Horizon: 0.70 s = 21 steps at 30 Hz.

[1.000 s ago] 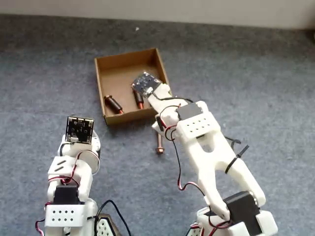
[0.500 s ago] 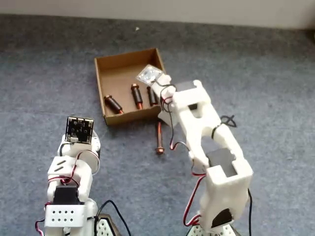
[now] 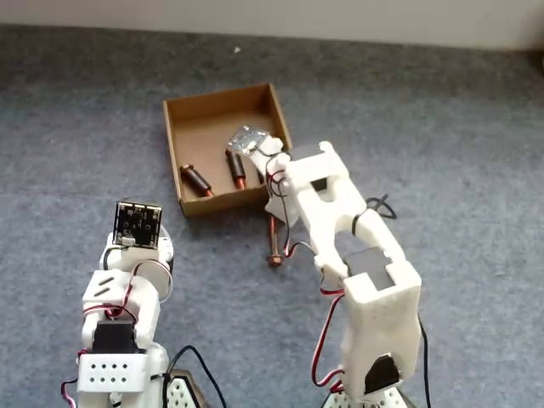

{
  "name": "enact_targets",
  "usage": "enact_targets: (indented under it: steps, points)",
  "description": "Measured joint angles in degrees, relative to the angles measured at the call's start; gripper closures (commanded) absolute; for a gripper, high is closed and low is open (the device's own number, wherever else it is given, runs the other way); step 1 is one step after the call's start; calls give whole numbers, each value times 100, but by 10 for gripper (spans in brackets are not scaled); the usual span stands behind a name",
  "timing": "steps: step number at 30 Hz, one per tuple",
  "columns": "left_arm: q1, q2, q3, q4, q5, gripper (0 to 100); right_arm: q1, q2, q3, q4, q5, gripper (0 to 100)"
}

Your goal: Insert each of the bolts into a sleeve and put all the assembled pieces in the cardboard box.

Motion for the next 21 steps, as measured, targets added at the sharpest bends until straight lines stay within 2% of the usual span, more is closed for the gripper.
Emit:
enact_targets:
  steps: [3, 12, 21]
  points:
    - [0, 0, 0, 0, 0, 993, -18, 0, 0, 79, 0, 835]
    - [-53, 0, 0, 0, 0, 993, -264, -9, -123, 1327, 9, 835]
    - [-53, 0, 0, 0, 0, 993, -431, -580, -114, 1468, 9, 835]
